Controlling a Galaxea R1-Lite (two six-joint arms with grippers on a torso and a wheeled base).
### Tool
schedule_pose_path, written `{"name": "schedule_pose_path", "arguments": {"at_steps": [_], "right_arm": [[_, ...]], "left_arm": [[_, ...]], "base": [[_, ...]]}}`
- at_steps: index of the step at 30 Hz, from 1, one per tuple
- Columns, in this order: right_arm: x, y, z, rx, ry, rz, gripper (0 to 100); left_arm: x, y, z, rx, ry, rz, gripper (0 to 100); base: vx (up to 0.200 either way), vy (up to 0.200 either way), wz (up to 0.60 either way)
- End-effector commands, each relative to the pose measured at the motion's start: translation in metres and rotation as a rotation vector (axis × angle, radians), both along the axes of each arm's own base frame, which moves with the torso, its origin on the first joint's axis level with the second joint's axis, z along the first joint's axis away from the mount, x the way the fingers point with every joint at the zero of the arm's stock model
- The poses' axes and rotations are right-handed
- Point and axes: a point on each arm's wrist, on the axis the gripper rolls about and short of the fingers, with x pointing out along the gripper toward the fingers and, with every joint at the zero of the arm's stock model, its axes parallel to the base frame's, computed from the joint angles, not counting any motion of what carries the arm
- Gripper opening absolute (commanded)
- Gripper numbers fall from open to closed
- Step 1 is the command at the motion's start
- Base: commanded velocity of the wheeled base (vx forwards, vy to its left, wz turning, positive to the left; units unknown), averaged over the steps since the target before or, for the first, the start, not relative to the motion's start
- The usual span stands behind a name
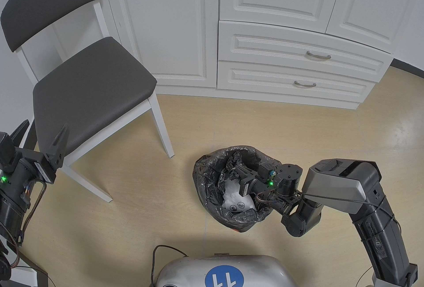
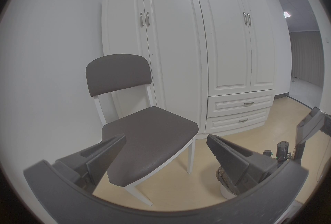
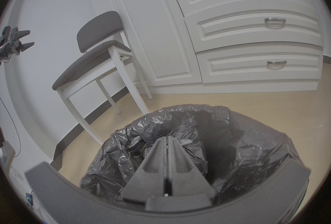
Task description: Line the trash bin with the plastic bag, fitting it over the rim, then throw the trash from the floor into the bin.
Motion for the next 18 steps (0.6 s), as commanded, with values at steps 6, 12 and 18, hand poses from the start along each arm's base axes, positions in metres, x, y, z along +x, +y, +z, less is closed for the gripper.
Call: {"name": "schedule_pose_path", "arguments": {"at_steps": [6,12,18], "right_arm": [[-0.006,-0.003,0.022,-0.033,-0.061,0.004,0],[-0.019,-0.010,0.064,-0.023,-0.105,0.002,0],[-0.033,-0.009,0.087,-0.010,-0.125,0.017,100]], "left_arm": [[0.000,0.000,0.000,0.000,0.002,0.001,100],[0.001,0.000,-0.001,0.001,0.005,0.001,100],[0.000,-0.001,-0.005,0.009,0.020,-0.002,100]], "base": [[0.000,0.000,0.00],[0.000,0.000,0.00],[0.000,0.000,0.00]]}}
